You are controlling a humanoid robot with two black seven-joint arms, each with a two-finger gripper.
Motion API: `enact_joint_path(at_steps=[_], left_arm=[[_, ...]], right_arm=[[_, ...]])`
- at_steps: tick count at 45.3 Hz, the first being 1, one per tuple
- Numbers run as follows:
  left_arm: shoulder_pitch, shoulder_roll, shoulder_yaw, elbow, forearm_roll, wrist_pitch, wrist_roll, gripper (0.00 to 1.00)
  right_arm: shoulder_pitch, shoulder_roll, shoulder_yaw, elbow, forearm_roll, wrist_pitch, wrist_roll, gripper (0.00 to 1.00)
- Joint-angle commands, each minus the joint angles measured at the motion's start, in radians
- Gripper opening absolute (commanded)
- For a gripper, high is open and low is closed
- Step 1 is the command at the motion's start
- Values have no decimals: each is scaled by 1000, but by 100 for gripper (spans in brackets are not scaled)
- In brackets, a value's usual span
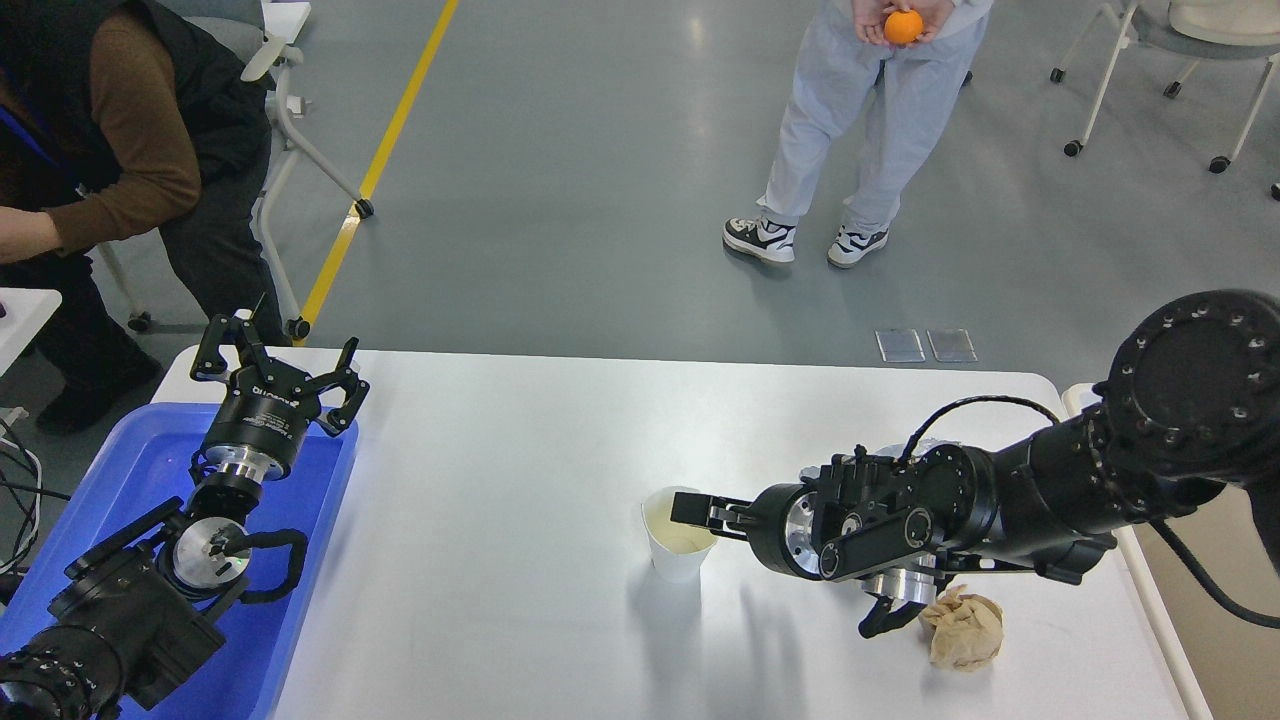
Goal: Tidy desktop
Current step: 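Close the right gripper on the rim of the white cup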
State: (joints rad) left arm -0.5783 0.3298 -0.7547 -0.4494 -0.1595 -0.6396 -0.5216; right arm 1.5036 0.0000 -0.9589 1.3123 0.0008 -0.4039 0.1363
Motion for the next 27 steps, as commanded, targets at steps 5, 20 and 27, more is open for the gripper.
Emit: enact_joint_path(at_steps=[5,20,27], left_arm=[[0,0,0,0,0,0,0,100],[0,0,0,0,0,0,0,100],[0,0,0,0,0,0,0,100]], right_arm=[[-46,0,-3,-41,-19,-1,8,99],[-77,0,-1,-71,-39,-3,25,91],[-83,0,0,-71,-53,-6,37,89]])
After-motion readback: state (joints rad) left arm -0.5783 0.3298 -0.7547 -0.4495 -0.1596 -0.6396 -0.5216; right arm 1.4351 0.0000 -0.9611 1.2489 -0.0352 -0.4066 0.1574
